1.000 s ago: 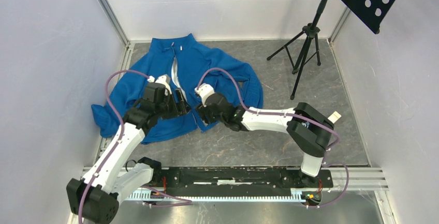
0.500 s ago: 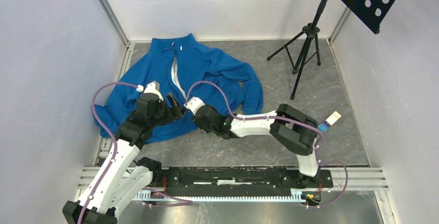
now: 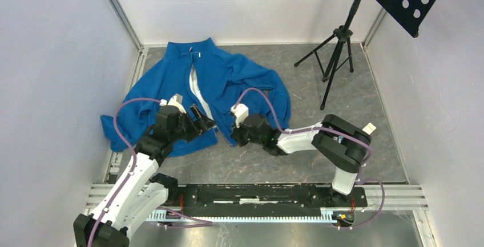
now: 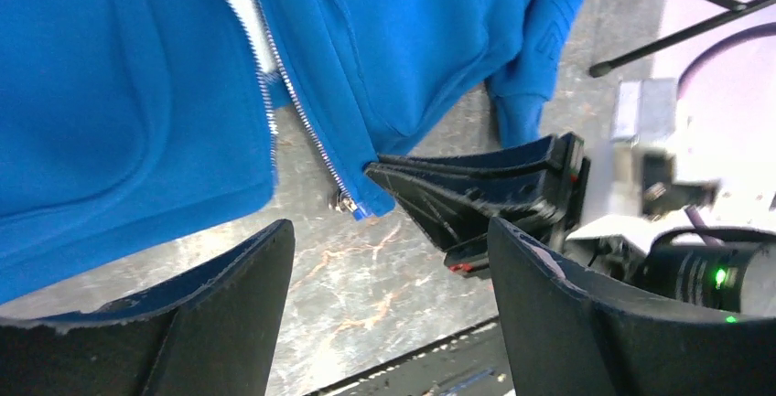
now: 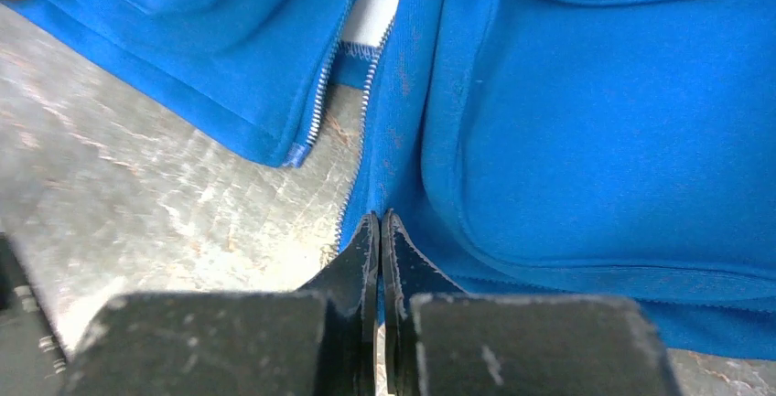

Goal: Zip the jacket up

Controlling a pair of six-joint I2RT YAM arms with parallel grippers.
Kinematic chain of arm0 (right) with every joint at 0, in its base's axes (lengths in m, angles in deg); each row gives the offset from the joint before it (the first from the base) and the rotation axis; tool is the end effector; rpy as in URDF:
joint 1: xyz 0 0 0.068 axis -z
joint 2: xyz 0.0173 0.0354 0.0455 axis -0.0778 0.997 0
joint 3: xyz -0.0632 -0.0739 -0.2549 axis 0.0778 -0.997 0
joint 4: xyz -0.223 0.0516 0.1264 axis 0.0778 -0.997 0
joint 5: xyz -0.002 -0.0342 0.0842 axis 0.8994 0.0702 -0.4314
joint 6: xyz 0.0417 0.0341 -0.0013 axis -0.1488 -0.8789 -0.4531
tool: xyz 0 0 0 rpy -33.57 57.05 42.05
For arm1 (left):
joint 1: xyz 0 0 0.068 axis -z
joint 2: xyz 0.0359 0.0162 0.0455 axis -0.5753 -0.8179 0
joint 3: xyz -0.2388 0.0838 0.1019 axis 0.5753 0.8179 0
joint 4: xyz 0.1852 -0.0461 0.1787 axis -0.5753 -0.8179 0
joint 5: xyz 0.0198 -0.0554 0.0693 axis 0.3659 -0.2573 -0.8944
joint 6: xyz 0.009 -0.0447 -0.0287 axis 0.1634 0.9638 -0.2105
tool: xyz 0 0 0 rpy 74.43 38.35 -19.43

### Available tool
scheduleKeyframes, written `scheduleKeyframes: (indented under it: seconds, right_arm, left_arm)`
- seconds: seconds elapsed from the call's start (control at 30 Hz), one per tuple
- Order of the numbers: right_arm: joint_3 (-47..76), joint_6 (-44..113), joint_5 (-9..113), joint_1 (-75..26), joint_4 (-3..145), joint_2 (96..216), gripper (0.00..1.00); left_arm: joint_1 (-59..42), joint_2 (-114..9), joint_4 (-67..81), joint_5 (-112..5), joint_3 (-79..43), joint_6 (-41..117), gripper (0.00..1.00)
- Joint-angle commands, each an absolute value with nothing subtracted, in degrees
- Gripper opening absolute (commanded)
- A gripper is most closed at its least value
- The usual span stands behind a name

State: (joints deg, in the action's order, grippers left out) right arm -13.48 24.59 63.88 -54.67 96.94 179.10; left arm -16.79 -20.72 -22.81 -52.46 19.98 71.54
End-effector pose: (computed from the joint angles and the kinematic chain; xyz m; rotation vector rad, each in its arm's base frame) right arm 0.1889 0.3111 0.1419 -0.7534 2.0639 0.7000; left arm 0.1567 -0.0581 0.2488 -0.4366 2.2804 -0.7696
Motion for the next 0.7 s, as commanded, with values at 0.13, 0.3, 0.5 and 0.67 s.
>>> scheduleKeyframes:
  seconds: [0.13, 0.3, 0.5, 0.67]
  right_arm:
    - [-23.56, 8.11, 39.64, -47.04, 128.39, 175.76, 0.0]
    - [-24.6, 3.81, 37.31, -45.69, 132.34, 176.43, 0.0]
    - [-24.53, 0.22, 34.76, -45.46, 135.44, 177.55, 0.0]
    - [-25.93, -1.02, 35.09, -45.5, 137.34, 177.56, 0.0]
  left_arm:
    - [-19.0, -17.6, 1.3, -41.25, 32.6, 90.91, 0.87]
    - [-20.61, -26.18, 15.79, -35.47, 37.54, 94.67, 0.89]
    - [-20.62, -32.76, 23.21, -34.02, 38.76, 93.77, 0.89]
    - [-20.62, -37.07, 29.24, -32.94, 39.76, 93.84, 0.78]
